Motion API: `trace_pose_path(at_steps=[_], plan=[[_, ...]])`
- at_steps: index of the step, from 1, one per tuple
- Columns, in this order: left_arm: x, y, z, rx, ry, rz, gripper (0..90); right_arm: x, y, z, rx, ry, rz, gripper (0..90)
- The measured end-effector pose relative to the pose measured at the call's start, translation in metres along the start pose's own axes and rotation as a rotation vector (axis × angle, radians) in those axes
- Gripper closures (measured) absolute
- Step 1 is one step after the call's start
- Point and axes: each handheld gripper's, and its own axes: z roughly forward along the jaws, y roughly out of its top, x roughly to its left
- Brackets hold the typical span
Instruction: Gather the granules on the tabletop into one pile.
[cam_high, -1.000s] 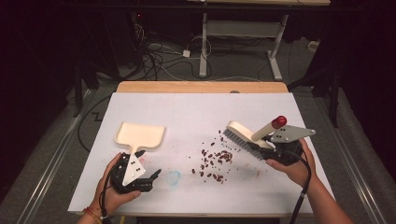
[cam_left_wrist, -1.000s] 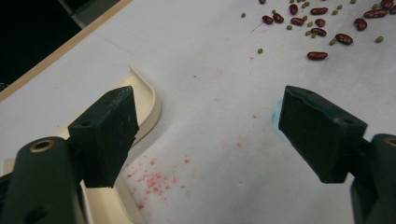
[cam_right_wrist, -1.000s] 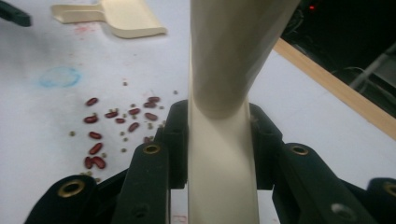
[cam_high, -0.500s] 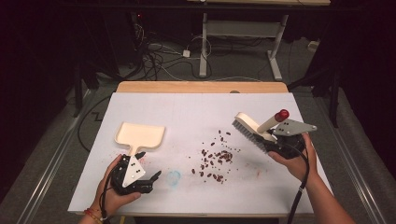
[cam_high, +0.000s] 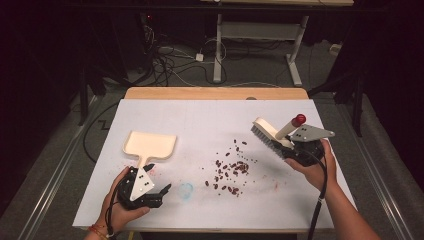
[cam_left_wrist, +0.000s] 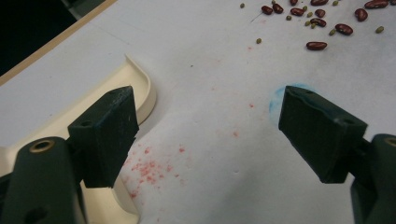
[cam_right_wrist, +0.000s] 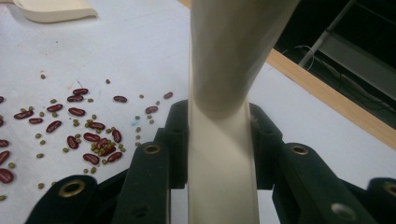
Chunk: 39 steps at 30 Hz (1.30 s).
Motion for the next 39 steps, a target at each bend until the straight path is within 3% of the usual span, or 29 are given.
trace_pose_path(at_steps=[6,11,15,19,21,22,25,27,30,36,37,39], plan=[[0.001,0.000,0.000,-0.005,-0.002,-0.009,18.9,0.000,0.000,0.008,0.014,-0.024,-0.015,67.7],[-0.001,0.002,0.004,0.012,-0.014,-0.002,18.8,-0.002,0.004,0.021,0.033,-0.073,-0.047,67.7],[-0.003,0.003,0.004,0.006,-0.023,0.008,18.3,-0.004,0.010,0.038,0.043,-0.085,-0.045,67.7],[0.000,0.002,0.006,0.009,-0.030,-0.010,18.3,-0.001,0.018,0.061,0.075,-0.117,-0.083,67.7],[0.000,0.002,0.006,0.010,-0.029,-0.005,18.3,0.005,0.022,0.081,0.106,-0.128,-0.122,67.7],[0.000,0.002,0.006,0.009,-0.030,-0.003,18.3,0.005,0.022,0.081,0.106,-0.128,-0.122,67.7],[-0.001,0.001,0.006,0.013,-0.031,0.004,18.3,0.018,0.023,0.106,0.158,-0.114,-0.171,67.7],[-0.001,0.001,0.006,0.018,-0.035,0.006,18.3,0.022,0.023,0.110,0.160,-0.106,-0.177,67.7],[-0.002,0.000,0.007,0.024,-0.038,0.006,18.3,0.035,0.025,0.114,0.177,-0.081,-0.226,67.7],[-0.002,0.000,0.006,0.031,-0.039,0.009,18.3,0.049,0.020,0.108,0.170,-0.038,-0.264,67.6],[-0.003,0.000,0.006,0.032,-0.038,0.010,18.3,0.053,0.018,0.102,0.157,0.005,-0.282,67.6],[-0.003,0.000,0.007,0.034,-0.040,0.012,18.3,0.056,0.018,0.098,0.151,0.020,-0.288,67.6]])
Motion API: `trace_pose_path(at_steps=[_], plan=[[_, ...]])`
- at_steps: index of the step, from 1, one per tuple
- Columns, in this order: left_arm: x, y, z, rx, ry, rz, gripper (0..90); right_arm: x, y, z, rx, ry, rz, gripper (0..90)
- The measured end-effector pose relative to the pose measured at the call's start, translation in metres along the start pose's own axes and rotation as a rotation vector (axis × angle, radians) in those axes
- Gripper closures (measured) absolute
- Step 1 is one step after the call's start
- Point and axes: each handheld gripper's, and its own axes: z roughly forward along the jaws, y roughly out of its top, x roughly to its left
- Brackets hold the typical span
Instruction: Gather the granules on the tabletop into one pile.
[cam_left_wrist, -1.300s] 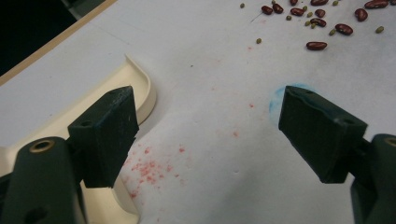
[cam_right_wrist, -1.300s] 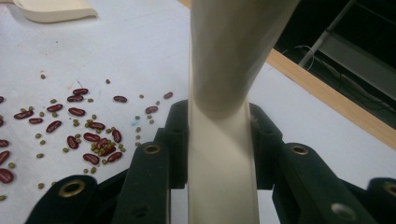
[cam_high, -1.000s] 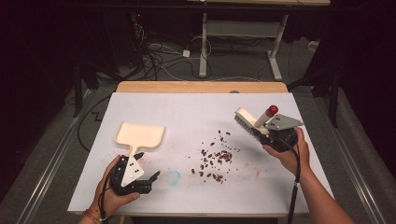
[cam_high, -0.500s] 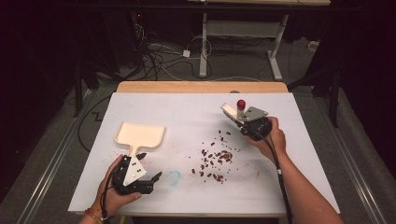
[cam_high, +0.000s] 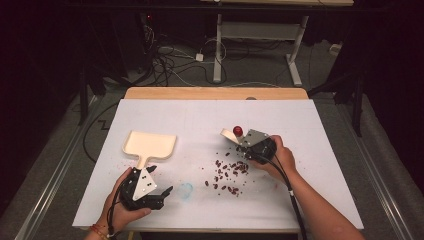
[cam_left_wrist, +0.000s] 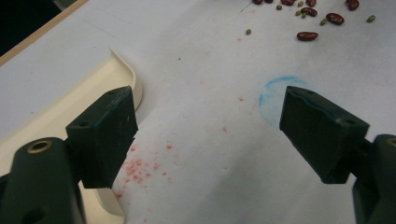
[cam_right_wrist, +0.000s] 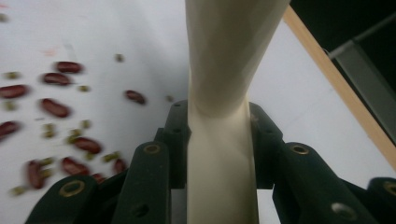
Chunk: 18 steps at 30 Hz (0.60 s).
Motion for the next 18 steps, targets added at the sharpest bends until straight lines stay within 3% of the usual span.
trace_pose_path(at_steps=[3,9,11,18], plan=[[-0.001,0.001,0.001,0.007,-0.002,0.006,18.3,0.013,0.000,-0.014,-0.031,0.057,-0.028,67.7],[-0.001,0.001,0.001,0.009,-0.005,0.008,18.3,0.030,0.002,-0.027,-0.027,0.089,-0.090,67.7],[-0.001,0.001,0.001,0.009,-0.003,0.008,18.2,0.029,0.003,-0.032,-0.036,0.077,-0.103,67.7],[-0.001,0.000,0.000,0.009,0.001,0.010,18.3,0.014,0.004,-0.045,-0.100,0.021,-0.034,67.7]])
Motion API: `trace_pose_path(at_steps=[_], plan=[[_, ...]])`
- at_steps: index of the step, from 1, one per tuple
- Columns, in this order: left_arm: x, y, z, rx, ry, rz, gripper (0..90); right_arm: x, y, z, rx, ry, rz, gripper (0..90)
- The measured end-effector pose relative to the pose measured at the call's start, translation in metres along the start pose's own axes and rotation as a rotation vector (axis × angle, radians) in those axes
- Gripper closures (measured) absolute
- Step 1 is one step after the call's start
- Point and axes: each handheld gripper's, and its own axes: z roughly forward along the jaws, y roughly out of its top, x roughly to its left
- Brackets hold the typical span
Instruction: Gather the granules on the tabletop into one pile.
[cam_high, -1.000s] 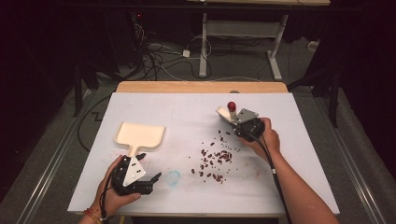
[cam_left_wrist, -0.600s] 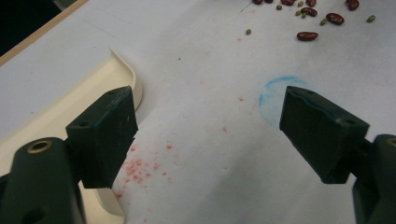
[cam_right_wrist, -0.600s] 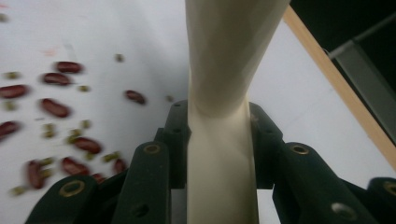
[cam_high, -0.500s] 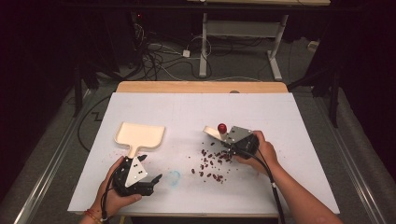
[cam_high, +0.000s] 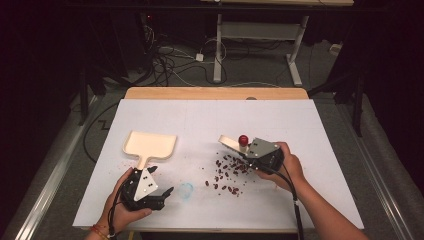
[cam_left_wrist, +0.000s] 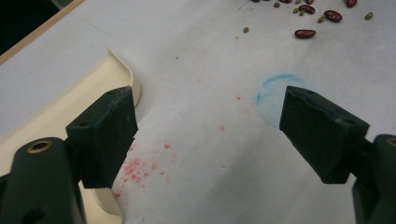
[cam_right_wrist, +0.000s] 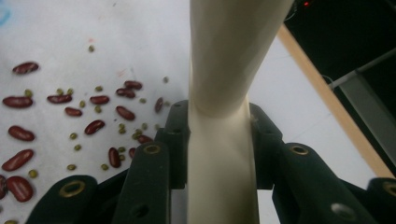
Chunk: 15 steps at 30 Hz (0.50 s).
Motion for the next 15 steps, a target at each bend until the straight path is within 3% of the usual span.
trace_pose_path(at_steps=[3,4,7,8,10,15], plan=[[0.000,0.000,0.000,-0.001,0.001,-0.002,18.3,-0.008,0.001,-0.013,-0.039,0.006,0.043,67.7],[0.000,0.000,0.000,0.000,0.002,-0.001,18.3,-0.009,0.003,-0.022,-0.070,0.032,0.078,67.7],[0.001,0.000,0.000,0.001,0.006,-0.002,18.3,-0.007,0.007,-0.030,-0.099,0.071,0.102,67.8],[0.001,0.000,-0.001,-0.002,0.010,-0.007,18.3,-0.001,0.011,-0.036,-0.121,0.115,0.115,67.7],[0.002,-0.001,-0.002,-0.007,0.014,-0.009,18.3,0.003,0.014,-0.039,-0.126,0.137,0.114,67.7],[0.005,-0.002,-0.008,-0.022,0.037,-0.018,18.2,0.031,0.021,-0.048,-0.129,0.274,0.107,67.7]])
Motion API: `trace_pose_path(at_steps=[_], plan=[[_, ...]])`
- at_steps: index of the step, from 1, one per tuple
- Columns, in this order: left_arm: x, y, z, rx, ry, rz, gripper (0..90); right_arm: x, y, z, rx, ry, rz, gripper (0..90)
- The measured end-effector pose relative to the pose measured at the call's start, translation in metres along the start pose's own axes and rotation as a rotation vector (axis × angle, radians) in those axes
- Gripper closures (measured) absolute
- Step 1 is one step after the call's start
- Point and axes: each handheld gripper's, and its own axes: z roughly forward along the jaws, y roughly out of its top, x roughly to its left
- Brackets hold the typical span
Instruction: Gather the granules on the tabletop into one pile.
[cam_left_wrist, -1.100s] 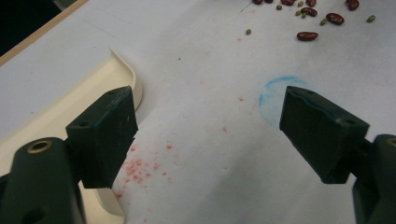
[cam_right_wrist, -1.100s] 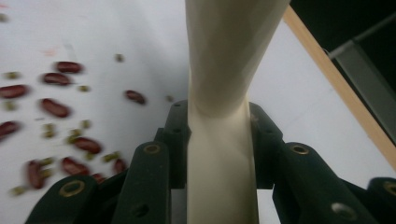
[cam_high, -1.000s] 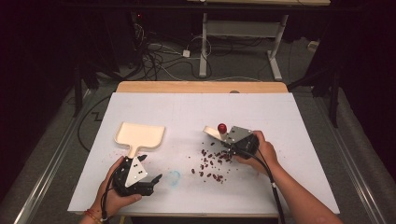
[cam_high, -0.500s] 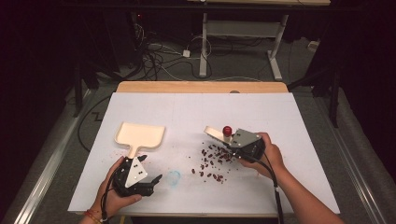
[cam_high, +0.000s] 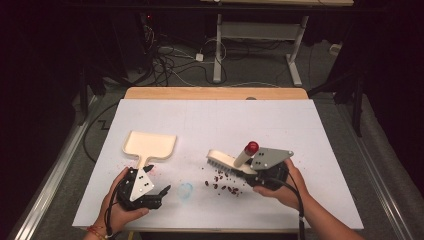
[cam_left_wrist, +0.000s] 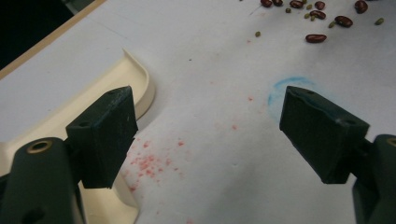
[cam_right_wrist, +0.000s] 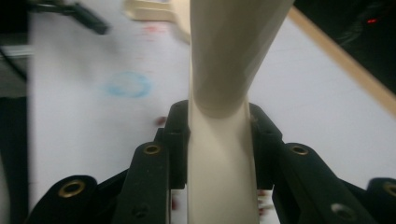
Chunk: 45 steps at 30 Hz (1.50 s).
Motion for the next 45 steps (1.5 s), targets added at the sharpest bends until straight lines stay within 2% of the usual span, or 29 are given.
trace_pose_path(at_steps=[3,4,5,6,7,8,12,16,21,22,29,37,39,45], plan=[[0.002,0.000,-0.002,-0.010,0.008,-0.015,18.3,0.018,-0.001,0.005,0.017,0.091,0.008,67.7],[0.002,0.000,-0.002,-0.010,0.010,-0.015,18.3,0.027,0.000,0.009,0.028,0.139,0.007,67.7],[0.002,0.000,-0.002,-0.010,0.009,-0.017,18.3,0.027,0.000,0.009,0.028,0.139,0.007,67.7],[0.002,0.000,-0.001,-0.006,0.010,-0.015,18.2,0.033,0.000,0.014,0.032,0.191,0.017,67.7],[0.002,0.000,-0.001,-0.003,0.012,-0.014,18.2,0.033,0.000,0.014,0.032,0.191,0.017,67.7],[0.001,0.000,0.000,-0.001,0.012,-0.014,18.2,0.036,0.000,0.018,0.034,0.214,0.018,67.7],[0.001,-0.001,0.000,-0.001,0.011,-0.012,18.2,0.045,-0.002,0.035,0.078,0.253,0.002,67.7],[0.001,-0.001,0.000,-0.003,0.011,-0.013,18.2,0.043,-0.004,0.041,0.087,0.249,0.006,67.7],[0.000,-0.001,0.001,0.003,0.007,-0.003,18.3,0.028,-0.009,0.043,0.091,0.209,0.046,67.7],[0.000,-0.001,0.000,0.002,0.007,-0.003,18.2,0.021,-0.011,0.044,0.094,0.192,0.065,67.7],[-0.001,-0.001,0.002,0.011,0.001,0.006,18.2,0.005,-0.017,0.046,0.101,0.156,0.107,67.6],[-0.002,0.000,0.004,0.019,-0.013,0.021,18.2,-0.014,-0.022,0.040,0.119,0.061,0.156,67.6],[-0.003,0.000,0.005,0.018,-0.014,0.023,18.3,-0.019,-0.024,0.039,0.119,0.047,0.178,67.6],[-0.004,0.001,0.005,0.017,-0.020,0.033,18.2,-0.028,-0.024,0.031,0.097,0.017,0.181,67.7]])
